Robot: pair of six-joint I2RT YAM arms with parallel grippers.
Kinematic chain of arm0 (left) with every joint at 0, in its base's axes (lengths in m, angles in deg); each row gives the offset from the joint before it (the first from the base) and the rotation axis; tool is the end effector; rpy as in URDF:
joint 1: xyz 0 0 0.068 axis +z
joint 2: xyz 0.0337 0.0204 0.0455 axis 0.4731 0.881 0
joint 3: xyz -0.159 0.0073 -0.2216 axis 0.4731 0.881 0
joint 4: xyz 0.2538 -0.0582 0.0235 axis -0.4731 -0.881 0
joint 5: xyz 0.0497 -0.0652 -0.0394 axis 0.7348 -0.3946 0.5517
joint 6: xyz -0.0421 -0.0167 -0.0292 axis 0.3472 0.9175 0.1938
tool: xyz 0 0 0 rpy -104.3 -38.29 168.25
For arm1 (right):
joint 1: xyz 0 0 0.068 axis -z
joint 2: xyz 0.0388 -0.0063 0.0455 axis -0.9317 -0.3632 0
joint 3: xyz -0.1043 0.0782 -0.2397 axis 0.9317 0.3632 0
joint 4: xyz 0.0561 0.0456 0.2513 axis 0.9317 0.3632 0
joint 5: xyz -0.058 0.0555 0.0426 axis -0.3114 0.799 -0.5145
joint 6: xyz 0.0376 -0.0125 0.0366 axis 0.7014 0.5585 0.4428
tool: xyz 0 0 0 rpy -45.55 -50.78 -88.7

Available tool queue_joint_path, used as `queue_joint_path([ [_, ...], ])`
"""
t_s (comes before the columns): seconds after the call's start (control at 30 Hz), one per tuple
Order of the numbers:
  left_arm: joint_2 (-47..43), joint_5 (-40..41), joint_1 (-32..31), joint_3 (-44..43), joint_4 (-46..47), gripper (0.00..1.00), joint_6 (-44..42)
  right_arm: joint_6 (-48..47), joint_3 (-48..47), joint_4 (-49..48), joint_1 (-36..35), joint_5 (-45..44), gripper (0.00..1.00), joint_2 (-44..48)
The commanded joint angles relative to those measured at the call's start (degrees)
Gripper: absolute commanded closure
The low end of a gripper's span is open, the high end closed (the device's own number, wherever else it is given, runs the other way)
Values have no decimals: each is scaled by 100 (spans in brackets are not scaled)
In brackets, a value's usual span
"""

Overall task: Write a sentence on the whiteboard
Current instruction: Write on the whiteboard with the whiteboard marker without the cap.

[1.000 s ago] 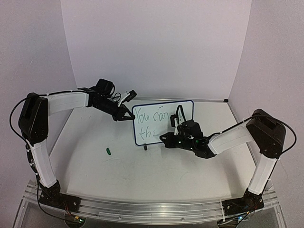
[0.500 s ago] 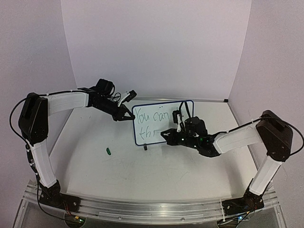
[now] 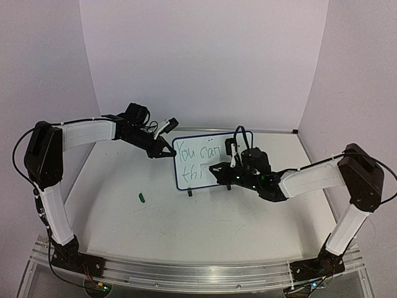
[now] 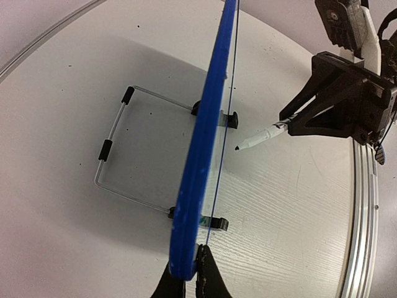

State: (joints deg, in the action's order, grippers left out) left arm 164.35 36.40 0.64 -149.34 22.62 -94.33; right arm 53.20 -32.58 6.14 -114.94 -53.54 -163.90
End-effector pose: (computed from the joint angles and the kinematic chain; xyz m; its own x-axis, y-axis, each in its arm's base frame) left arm 0.3560 -0.2120 0.2470 -0.3630 0.4979 -0.7876 0.9202 0.3244 -0.2190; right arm 0.2522 0.2682 0.1941 -0.5447 0.1168 -0.8305 -0.5933 0.6462 0.4800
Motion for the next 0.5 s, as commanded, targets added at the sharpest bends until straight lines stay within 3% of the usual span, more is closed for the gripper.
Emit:
queue_joint_path([
  [0.0,-68,747,62,53,-19,100,-252,-104,-238,-48,34,-113,100,-164],
  [0.47,-33,741,61,54,-19,100,-259,-94,-319,-33,27,-294,100,-338],
])
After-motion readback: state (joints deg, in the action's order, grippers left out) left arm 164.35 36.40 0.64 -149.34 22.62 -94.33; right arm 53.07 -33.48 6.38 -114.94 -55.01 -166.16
